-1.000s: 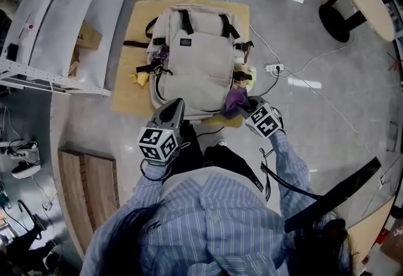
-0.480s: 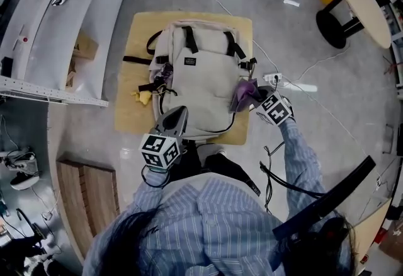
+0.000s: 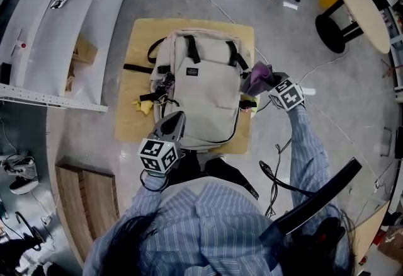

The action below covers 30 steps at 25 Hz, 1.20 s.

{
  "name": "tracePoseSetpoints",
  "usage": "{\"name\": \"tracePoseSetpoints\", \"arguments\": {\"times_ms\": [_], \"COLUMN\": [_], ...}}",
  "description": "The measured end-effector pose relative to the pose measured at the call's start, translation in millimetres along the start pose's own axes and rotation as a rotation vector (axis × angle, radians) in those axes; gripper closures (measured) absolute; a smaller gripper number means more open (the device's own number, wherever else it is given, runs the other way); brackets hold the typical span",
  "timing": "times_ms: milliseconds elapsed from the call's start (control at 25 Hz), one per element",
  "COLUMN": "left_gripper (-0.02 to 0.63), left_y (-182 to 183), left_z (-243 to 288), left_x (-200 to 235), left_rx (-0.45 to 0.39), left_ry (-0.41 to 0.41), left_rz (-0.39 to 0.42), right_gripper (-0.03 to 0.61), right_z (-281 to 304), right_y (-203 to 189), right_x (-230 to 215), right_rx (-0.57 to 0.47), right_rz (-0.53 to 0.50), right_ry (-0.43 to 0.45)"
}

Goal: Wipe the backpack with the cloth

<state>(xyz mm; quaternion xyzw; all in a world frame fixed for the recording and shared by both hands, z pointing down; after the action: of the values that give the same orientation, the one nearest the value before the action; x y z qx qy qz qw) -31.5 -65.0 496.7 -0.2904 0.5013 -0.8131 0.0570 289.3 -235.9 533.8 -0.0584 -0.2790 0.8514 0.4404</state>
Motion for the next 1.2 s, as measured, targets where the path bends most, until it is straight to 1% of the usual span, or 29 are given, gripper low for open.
{"name": "tracePoseSetpoints", "arguments": {"times_ms": [160, 400, 680, 920, 1200], "left_gripper": [0.609, 0.609, 0.609, 0.609, 0.609], "left_y": [1, 2, 4, 3, 2], "left_z": [2, 3, 9, 10, 6], "left_x": [3, 13, 24, 32, 46], "left_rx": [0.015, 0.032, 0.047, 0.063, 0.068], "left_ry": [-0.008, -0.008, -0.019, -0.03, -0.009], "left_rz": [0.001, -0.004, -0.009, -0.01, -0.029], "right_gripper": [0.529, 0.529, 0.529, 0.529, 0.529], "right_z": [8, 28, 46, 50, 49], "right_y": [11, 26, 51, 72, 87], "right_x": [-20, -38, -65, -105, -134], "right_rx": [0.01, 0.03, 0.033, -0.012, -0.006], "right_rz": [0.011, 0.019, 0.032, 0.14, 0.153], "right_ry": [-0.022, -0.037, -0.088, -0.15, -0.207]}}
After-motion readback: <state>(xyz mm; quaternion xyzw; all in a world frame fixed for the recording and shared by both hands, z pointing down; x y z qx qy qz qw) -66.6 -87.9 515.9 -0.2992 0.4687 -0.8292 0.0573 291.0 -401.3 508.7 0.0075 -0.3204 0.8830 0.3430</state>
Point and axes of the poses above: the fingertips, and each gripper's own axes: z forward along the fingers, x to its left, y out of its top, the point moved 4 cm from there along -z, backward along the fingers, and after that the axes turned 1 degree about z, right-handed, at the moved point
